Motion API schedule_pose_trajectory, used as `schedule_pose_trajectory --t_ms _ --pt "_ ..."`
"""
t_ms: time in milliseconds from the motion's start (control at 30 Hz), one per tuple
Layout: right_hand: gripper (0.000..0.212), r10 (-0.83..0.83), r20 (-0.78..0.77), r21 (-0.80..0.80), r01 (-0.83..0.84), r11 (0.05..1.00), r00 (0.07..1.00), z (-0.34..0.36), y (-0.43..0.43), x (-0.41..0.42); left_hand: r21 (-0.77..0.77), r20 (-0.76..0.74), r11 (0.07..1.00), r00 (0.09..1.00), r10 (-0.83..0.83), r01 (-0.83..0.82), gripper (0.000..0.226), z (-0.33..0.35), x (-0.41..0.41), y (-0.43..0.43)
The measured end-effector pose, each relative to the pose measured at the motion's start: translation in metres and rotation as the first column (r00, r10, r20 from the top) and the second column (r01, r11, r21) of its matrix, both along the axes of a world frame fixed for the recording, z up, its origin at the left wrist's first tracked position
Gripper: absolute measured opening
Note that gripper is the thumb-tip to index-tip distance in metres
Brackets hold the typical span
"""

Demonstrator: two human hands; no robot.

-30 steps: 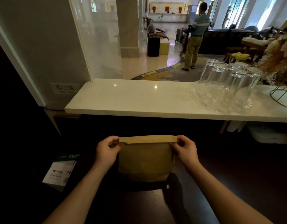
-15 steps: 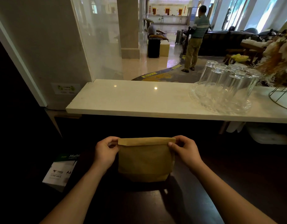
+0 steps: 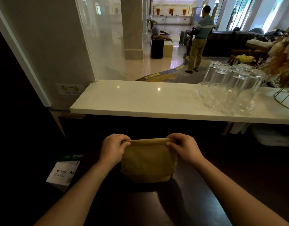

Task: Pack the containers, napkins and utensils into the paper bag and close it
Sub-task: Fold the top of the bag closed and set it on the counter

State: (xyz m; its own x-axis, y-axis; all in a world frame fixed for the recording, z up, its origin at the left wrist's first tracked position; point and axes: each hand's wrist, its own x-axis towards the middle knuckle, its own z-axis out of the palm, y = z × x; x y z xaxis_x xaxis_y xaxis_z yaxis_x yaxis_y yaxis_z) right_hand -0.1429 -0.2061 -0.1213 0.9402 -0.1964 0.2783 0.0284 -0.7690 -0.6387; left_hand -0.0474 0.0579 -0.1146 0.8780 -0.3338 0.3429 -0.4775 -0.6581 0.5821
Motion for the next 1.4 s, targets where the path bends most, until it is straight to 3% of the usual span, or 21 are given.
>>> schedule_pose_trajectory --t_ms 100,233,333,533,667,800,1133,1400 --pt "0.011 -0.038 0.015 -0.197 0.040 0.980 0.999 0.006 0.003 0.005 0.099 0.081 0.995 0.996 -0.021 0.013 0.008 0.003 -0.001 -0.001" --pt "0.012 -0.066 -0.008 -0.249 0.061 0.967 0.998 0.009 0.001 0.004 0.322 0.159 0.939 0.971 -0.179 0.121 0.028 0.013 -0.001 -0.018" --pt "0.012 -0.073 -0.028 -0.243 0.064 0.968 0.997 0.010 0.004 0.003 0.380 0.161 0.910 0.957 -0.240 0.165 0.024 0.017 -0.007 -0.039" --pt "0.032 0.058 0.015 -0.370 -0.048 0.928 0.998 0.016 0.015 0.007 0.342 0.156 0.928 0.965 -0.210 0.147 0.013 0.013 -0.012 -0.050" --pt "0.021 0.098 0.021 -0.481 -0.076 0.873 0.995 0.018 0.029 0.017 0.314 0.138 0.936 0.968 -0.211 0.159 0.011 0.013 -0.013 -0.054" --pt "0.020 0.096 0.046 -0.487 -0.062 0.871 0.994 0.017 0.029 0.018 0.334 0.170 0.912 0.936 -0.307 0.239 0.017 0.013 -0.017 -0.066" --pt "0.022 0.156 0.033 -0.530 -0.115 0.840 0.987 0.024 0.032 0.020 0.347 0.240 0.915 0.923 -0.301 0.208 0.016 0.012 -0.010 -0.056" --pt "0.023 0.181 0.011 -0.513 -0.150 0.845 0.983 0.024 0.046 0.029 0.289 0.194 0.944 0.956 -0.222 0.161 0.014 0.006 -0.003 -0.028"
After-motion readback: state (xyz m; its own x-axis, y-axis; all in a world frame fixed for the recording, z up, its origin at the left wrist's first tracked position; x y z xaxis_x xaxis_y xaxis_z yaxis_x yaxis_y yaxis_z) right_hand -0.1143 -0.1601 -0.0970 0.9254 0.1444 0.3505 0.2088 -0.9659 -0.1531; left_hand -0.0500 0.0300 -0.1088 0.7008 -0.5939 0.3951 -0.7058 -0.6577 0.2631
